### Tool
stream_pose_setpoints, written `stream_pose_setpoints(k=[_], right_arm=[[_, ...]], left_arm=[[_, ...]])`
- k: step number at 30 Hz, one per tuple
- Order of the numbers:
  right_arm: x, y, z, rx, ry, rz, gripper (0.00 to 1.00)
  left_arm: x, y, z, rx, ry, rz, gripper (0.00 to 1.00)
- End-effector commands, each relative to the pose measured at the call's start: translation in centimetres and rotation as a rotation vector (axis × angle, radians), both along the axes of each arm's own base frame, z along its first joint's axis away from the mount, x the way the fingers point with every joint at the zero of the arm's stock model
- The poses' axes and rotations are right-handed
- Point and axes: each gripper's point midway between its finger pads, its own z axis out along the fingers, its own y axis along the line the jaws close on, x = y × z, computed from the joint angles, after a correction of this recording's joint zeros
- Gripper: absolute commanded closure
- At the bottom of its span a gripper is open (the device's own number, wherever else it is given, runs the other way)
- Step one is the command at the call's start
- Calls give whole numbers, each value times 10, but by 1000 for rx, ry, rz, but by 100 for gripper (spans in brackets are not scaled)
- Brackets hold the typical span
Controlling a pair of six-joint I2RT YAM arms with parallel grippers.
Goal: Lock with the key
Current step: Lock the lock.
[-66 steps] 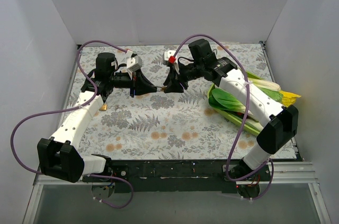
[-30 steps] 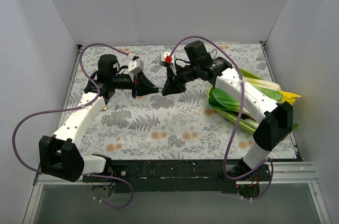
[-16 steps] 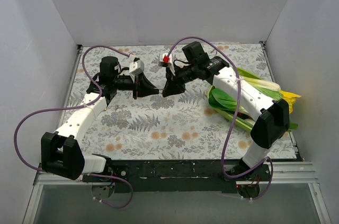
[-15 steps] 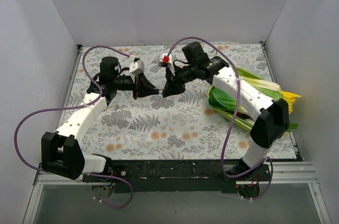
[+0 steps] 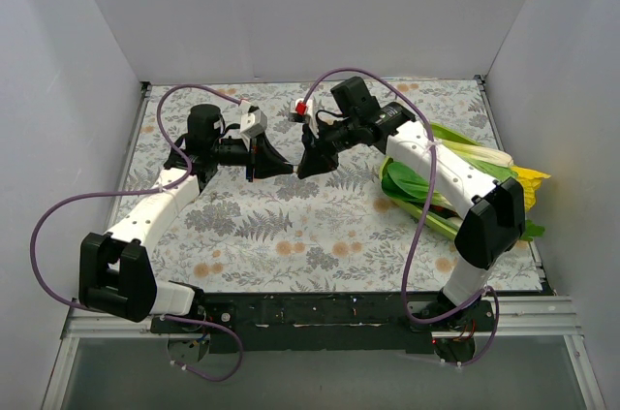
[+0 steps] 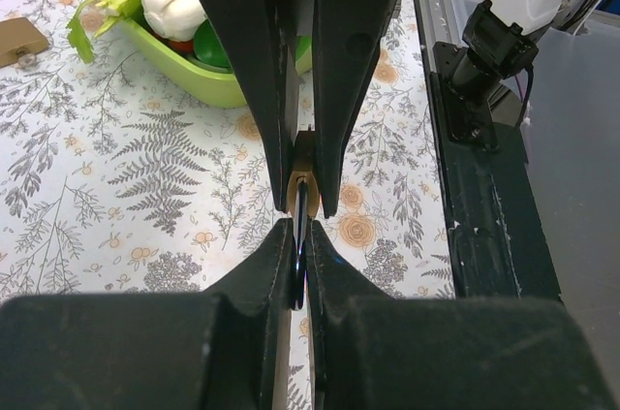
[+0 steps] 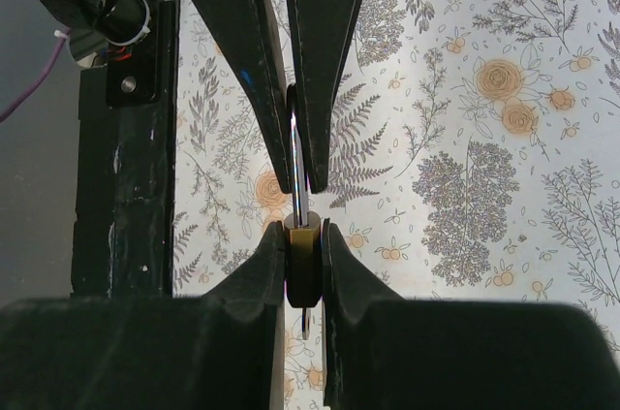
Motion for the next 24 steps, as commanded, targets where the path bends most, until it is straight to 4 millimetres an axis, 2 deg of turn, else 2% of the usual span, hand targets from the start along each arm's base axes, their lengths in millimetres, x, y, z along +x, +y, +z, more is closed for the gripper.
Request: stream_pose_setpoints(k=[1,3,4,5,6,8,9,10,12,13,16,17,18,20,21,23,24], right_arm=[[-18,57,89,340,-217,153,99],[-8,49,87,325,-225,99,99],[0,42,74,299,-199,59,99],[7,36,74,287,-204,6,99],[14,32,72,284,-215,-23,99],[30,14,58,256,-223,-107,99],[36,11,59,268,-240,-131,99],[43,4,57,266,-243,-158,99],[48,0,50,259,-221,-191,99],[52,-1,50,265,-217,-203,99],[64,2,52,281,-203,-252,99],[72,1,53,277,-214,-291,99],[78,1,54,280,-203,-328,99],[94,1,65,320,-249,-408,99],[98,0,63,325,-246,-436,99],[107,1,70,356,-247,-496,99],[109,1,70,360,-253,-505,99]], left_arm=[[-32,-31,0,-10,-3,-125,100],[-18,-20,8,-24,23,-66,100],[-14,-16,11,-29,83,-35,100],[-7,-10,16,-37,92,-11,98],[5,3,20,-45,102,34,93],[22,23,29,-58,128,105,90],[25,27,31,-61,136,120,89],[30,31,34,-63,135,140,82],[35,37,39,-65,143,167,76],[37,38,41,-68,149,177,58],[53,44,50,-101,234,280,28],[63,52,54,-126,237,326,12],[65,56,52,-166,394,378,6],[77,66,57,-236,477,436,2],[80,66,55,-278,635,475,2],[97,73,42,-311,783,609,2],[100,73,37,-323,832,626,2]])
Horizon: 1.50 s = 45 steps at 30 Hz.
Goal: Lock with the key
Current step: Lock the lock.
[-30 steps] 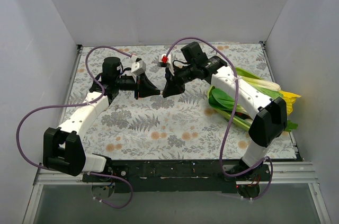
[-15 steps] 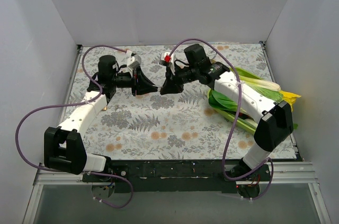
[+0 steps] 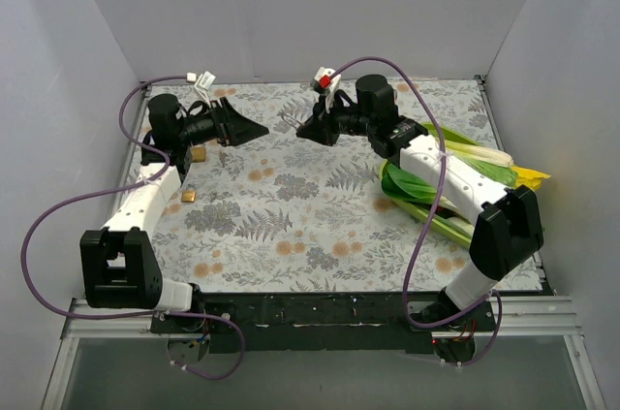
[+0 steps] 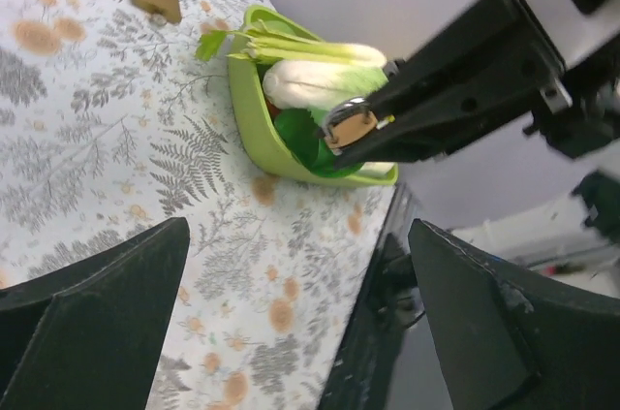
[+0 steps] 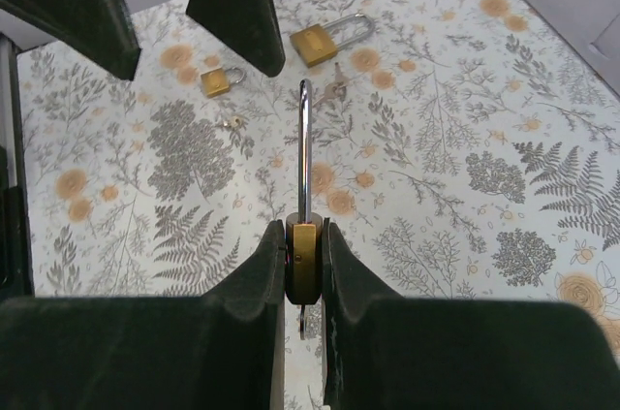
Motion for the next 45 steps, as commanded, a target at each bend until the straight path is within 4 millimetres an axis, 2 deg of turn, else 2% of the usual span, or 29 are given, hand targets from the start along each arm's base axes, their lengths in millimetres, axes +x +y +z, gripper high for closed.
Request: stream_pose_setpoints(k=[1,4,6,10,15,19,20,27,33,39,43,44,45], right_arm=[[25,9,34,136,-37,-140,99],[25,23,28,142,18,-167,99],[30,28,23,145,58,-244,99],[19,56,18,135,58,-269,99],[19,72,15,144,88,-300,99],[22,80,17,157,86,-322,99],[25,79,17,157,79,-344,99],[25,85,14,157,96,-343,99],[20,85,12,158,118,-341,99],[22,84,13,157,107,-355,99],[21,84,12,152,101,-354,99],[20,83,11,151,102,-351,99],[19,83,10,149,102,-344,96]], left_arm=[[25,9,-9,-185,383,214,2],[33,13,-12,-218,425,281,2],[40,18,-10,-227,409,335,2],[53,22,-10,-213,402,429,2],[59,20,-18,-185,423,468,2],[56,16,-25,-177,456,484,14],[55,15,-26,-178,463,488,19],[49,9,-25,-177,453,492,43],[46,3,-21,-180,438,481,44],[40,-5,-19,-180,443,460,53],[38,-7,-14,-186,426,453,71],[38,-7,-13,-188,426,453,83],[39,-7,-12,-190,425,453,89]])
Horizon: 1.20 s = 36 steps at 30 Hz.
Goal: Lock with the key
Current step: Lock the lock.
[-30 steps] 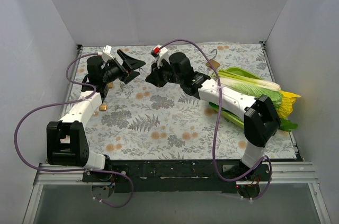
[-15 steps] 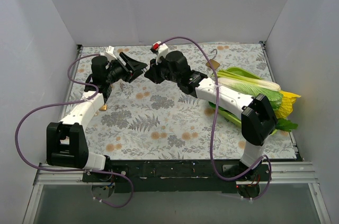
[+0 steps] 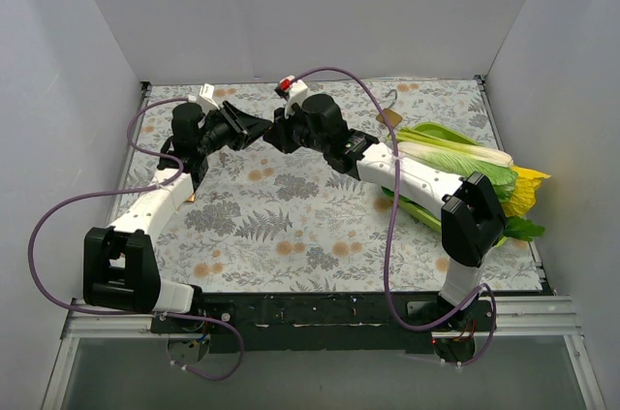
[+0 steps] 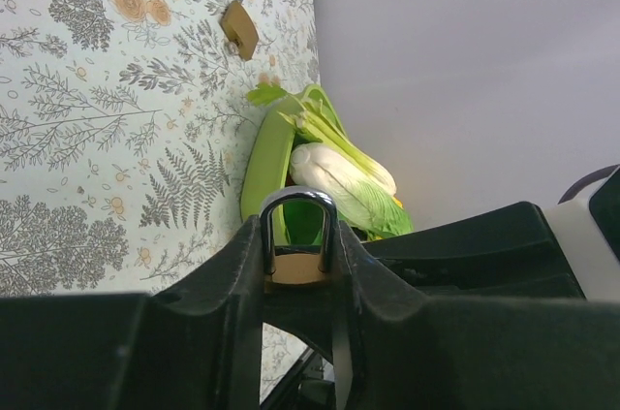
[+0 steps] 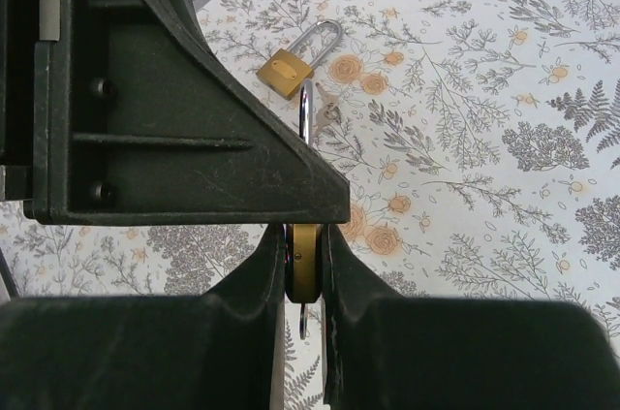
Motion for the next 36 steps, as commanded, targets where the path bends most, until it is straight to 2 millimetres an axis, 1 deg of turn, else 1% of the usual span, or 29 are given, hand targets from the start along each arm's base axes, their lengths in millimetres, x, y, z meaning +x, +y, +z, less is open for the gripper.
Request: stream_pose_setpoints(k=[1,2,3,5,6,8,10,11,13,14,18,20,25,26,31,32,36], right_arm=[[2,7,41,91,-86,9,85],[0,6,39,86,-84,16,62],[-2,3,41,84,-86,18,53],[-8,-1,38,62,-89,46,41],[-10,-6,43,61,-98,52,41],[-17,-11,35,34,-81,81,42],[-20,-18,36,28,-74,98,44],[-20,-20,35,22,-76,102,50],[-24,-24,40,16,-92,124,57],[-25,-25,38,3,-106,132,61],[-29,-29,38,-12,-118,149,65],[-29,-28,39,-11,-124,154,67],[-21,-25,33,-39,-131,147,69],[-20,-24,32,-44,-129,144,72],[-16,-22,30,-47,-129,139,78],[-16,-21,30,-45,-124,139,81],[-14,-18,32,-34,-121,142,82]], left_arm=[[-7,1,21,-9,-53,6,95],[-6,1,23,-9,-53,11,100],[-5,1,24,-9,-53,13,100],[-3,3,30,-7,-66,19,100],[-3,4,33,-6,-73,24,100],[-2,5,36,-2,-77,26,100],[-3,5,36,-4,-71,27,100],[-3,5,37,-7,-72,24,100],[-3,5,42,-9,-78,29,100],[-3,5,42,-10,-81,27,100],[-3,4,43,-11,-84,17,100],[-3,3,43,-14,-85,9,100],[-2,1,46,-19,-95,2,100],[-2,1,47,-20,-98,2,100],[-2,1,49,-19,-105,-1,100],[-2,1,49,-18,-107,-2,100],[-2,1,49,-18,-106,-3,100]])
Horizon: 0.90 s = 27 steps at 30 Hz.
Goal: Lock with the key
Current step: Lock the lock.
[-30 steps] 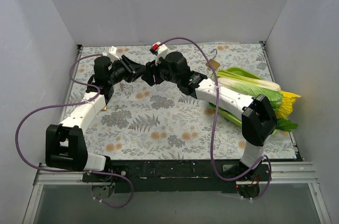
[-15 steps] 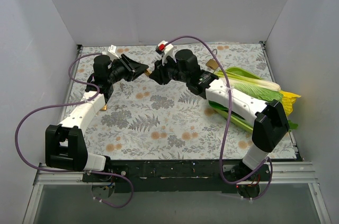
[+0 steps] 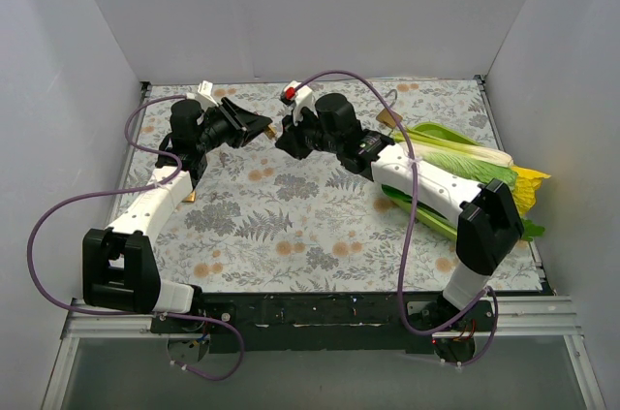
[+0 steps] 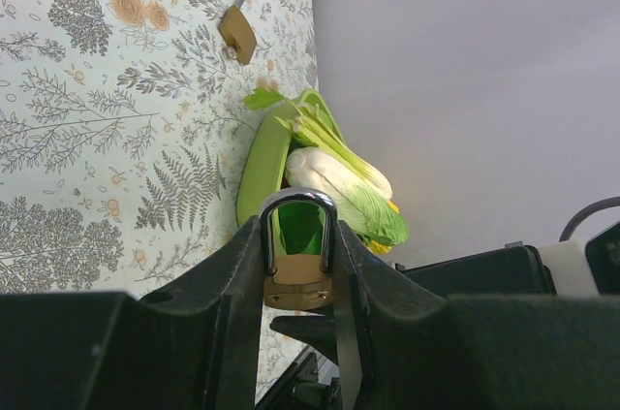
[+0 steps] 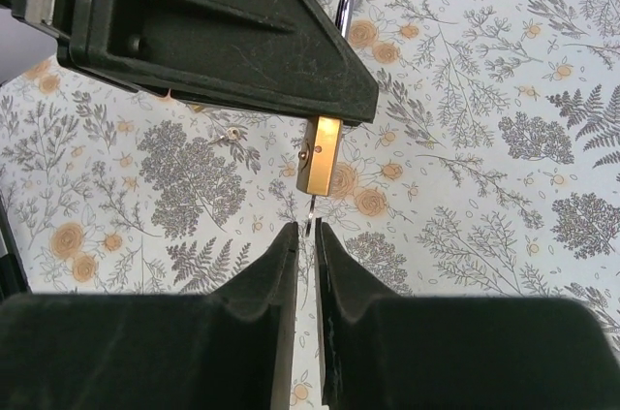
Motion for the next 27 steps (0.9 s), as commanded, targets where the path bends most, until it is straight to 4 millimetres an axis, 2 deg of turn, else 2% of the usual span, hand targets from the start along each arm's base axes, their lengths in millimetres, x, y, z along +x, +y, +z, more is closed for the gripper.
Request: stream_pose_setpoints(k=[1,7,10,16,18,23,25,26,27], right_arm=[[8,9,32,62,-55,4,83],[11,13,35,71,-60,3,84],[11,14,38,75,-62,8,99],[10,13,31,60,-53,10,99],[7,10,26,51,-35,5,99],[-2,2,14,44,16,-5,99],[-5,0,7,37,37,-6,99],[-6,-1,7,38,42,-8,99],[-6,-1,5,38,52,-12,99]], left_arm=[[-3,0,39,-18,-109,-14,100],[-3,0,37,-13,-100,-13,100],[-3,0,39,-11,-105,-15,100],[4,3,36,0,-93,8,100],[16,11,32,11,-84,56,100],[68,47,50,42,-127,216,100],[87,61,47,57,-121,263,100],[93,64,57,66,-152,267,100],[96,67,56,81,-155,268,100]])
